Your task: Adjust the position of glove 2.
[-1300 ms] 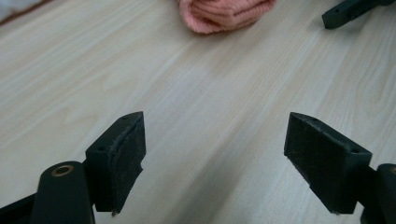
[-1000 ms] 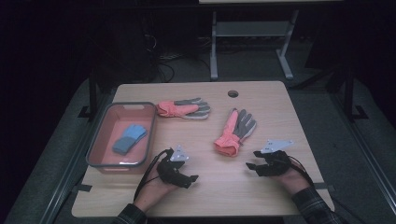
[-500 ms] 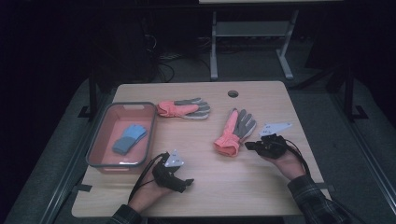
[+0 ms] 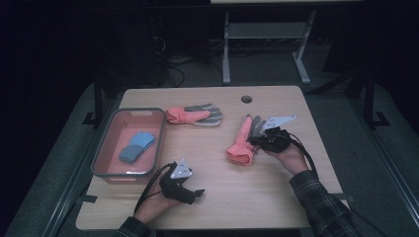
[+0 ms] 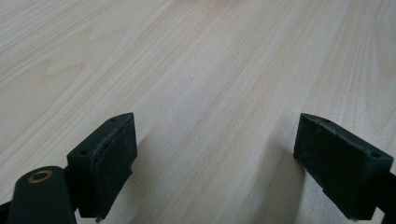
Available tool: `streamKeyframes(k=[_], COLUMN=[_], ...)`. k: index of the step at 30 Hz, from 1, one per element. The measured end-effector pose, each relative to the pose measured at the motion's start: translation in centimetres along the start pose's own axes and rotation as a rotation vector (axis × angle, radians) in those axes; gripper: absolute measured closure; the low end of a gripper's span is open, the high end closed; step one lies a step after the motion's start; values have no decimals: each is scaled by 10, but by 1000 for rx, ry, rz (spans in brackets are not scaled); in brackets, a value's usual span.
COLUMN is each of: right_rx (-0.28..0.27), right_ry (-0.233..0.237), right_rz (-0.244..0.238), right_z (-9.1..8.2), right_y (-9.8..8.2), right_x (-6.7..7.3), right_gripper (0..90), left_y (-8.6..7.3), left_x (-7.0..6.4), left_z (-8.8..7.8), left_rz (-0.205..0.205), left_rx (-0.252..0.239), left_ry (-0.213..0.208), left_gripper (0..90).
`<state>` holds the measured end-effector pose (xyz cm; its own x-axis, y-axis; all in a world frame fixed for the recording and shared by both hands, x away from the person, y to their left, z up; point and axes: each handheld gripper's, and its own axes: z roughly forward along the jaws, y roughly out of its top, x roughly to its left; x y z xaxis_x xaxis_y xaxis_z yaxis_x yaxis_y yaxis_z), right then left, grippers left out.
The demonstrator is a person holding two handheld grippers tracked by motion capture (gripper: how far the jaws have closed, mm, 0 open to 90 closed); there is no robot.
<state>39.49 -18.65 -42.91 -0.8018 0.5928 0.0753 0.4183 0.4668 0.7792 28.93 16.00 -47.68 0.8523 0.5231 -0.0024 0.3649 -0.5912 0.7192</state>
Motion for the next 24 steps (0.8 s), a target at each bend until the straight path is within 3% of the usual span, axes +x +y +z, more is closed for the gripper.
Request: streamKeyframes(k=[8, 15, 24], right_rx=[71, 83, 105], right_ry=[4, 56, 79], right_rz=[-11, -26, -43], right_z=[25, 23, 13], right_y=[-3, -5, -13], right_x=[4, 20, 51], right_gripper=[900, 900, 900], left_y=[0, 0, 0], left_x=[0, 1, 1], left_z=[0, 0, 0], left_rz=[2, 4, 4], left_rx=[0, 1, 1], left_ry=[-2, -3, -3], left_gripper=[127, 127, 128])
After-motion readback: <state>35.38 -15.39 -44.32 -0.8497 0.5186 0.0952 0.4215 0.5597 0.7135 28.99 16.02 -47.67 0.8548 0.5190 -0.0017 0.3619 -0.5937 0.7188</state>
